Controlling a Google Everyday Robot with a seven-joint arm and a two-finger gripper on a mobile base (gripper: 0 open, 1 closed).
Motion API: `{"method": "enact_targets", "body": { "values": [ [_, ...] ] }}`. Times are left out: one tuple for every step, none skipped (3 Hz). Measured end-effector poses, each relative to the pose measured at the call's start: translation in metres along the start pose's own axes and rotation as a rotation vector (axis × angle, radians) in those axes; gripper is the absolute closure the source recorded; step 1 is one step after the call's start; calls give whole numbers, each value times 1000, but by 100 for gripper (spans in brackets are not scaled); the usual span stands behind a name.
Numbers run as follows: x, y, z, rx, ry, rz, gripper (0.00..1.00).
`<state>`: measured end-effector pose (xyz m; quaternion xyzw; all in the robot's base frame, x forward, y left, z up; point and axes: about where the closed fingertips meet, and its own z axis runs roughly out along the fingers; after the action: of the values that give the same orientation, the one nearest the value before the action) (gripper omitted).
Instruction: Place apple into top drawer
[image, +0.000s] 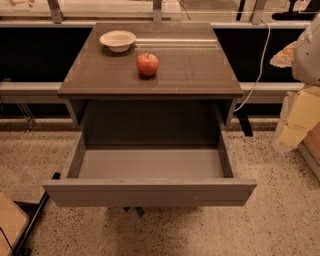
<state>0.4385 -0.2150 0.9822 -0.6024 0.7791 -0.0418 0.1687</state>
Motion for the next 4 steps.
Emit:
{"method": "enact_targets", "body": {
  "values": [
    [0, 0, 0, 0, 0, 0, 0],
    [-7, -12, 6, 17, -70, 88, 0],
    [-44, -42, 23, 21, -219, 168, 0],
    [-89, -79, 40, 21, -366, 210, 0]
  ]
}}
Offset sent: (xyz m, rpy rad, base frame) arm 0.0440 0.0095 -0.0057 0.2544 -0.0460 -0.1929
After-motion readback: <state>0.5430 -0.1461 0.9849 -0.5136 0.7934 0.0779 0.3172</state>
